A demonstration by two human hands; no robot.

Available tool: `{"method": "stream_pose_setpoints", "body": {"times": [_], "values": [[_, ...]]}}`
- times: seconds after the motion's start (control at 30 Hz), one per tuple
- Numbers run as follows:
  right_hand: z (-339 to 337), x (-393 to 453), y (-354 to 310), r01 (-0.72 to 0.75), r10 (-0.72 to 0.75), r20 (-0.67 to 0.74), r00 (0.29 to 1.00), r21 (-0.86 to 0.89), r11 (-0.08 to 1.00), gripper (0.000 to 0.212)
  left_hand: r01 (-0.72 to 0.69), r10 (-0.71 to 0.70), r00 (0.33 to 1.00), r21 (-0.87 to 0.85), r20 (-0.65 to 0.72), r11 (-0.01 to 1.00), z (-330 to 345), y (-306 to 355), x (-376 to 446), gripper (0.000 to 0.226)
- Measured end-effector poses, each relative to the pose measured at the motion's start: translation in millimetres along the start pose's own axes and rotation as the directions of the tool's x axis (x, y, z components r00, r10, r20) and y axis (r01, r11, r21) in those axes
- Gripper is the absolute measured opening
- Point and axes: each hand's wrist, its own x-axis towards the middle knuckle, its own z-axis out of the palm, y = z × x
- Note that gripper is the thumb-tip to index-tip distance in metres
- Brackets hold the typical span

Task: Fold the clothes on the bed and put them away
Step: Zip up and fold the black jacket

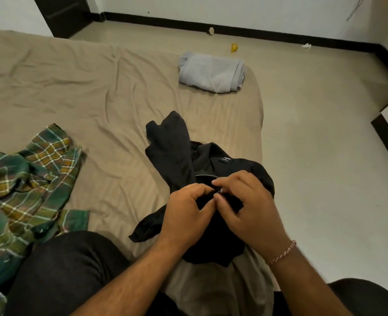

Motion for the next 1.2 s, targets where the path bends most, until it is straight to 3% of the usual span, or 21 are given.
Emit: {"method": "stream_pose_setpoints", "body": {"times": [0.1, 0.23, 0.43, 0.6, 0.8, 0.93, 1.07, 1.13, 1.2], "values": [[4.0, -1.6, 14.1, -0.129, 0.123, 0.091, 0.988, 0.062, 0.99, 0.028, 0.049, -0.042, 0.994, -0.066, 0.104, 0.997, -0.1, -3.4, 0.0, 0.019], [-1.1, -0.4, 25.2, -0.146, 0.13, 0.152, 0.98, 0.099, 0.984, 0.029, 0.159, -0.135, 0.981, -0.183, 0.137, 0.97, -3.3, 2.0, 4.3, 0.025], [4.2, -3.6, 25.8, -0.162, 0.164, -0.014, 0.986, 0.099, 0.982, 0.015, 0.192, -0.158, 0.975, -0.223, 0.159, 0.956, -2.8, 4.0, 4.4, 0.01], [10.3, -4.4, 16.9, -0.209, 0.209, -0.127, 0.97, 0.009, 0.978, 0.01, 0.106, -0.118, 0.992, -0.185, -0.055, 0.977, 0.0, 9.1, -3.8, 0.008], [8.2, 1.6, -0.6, -0.272, 0.273, -0.175, 0.946, 0.029, 0.962, 0.006, -0.011, -0.009, 0.984, -0.109, -0.179, 0.994, -6.3, 15.8, -16.9, 0.013], [7.2, 1.0, -6.6, -0.322, 0.332, -0.151, 0.931, 0.086, 0.943, 0.009, -0.036, 0.02, 0.983, -0.08, -0.184, 0.996, -8.4, 19.3, -26.6, 0.014], [4.8, -5.7, -9.7, -0.375, 0.395, -0.125, 0.91, 0.156, 0.914, 0.012, -0.03, 0.029, 0.993, -0.005, -0.113, 1.0, -9.8, 19.0, -37.6, 0.016], [2.2, -8.6, -8.1, -0.346, 0.36, -0.135, 0.923, 0.118, 0.931, 0.014, -0.015, 0.013, 1.0, 0.063, 0.021, 0.998, -13.0, 14.9, -37.9, 0.019], [0.2, -9.8, -5.1, -0.301, 0.311, -0.129, 0.942, 0.087, 0.95, 0.015, 0.111, -0.108, 0.977, -0.007, 0.183, 0.994, -15.6, 10.9, -33.0, 0.02]]}}
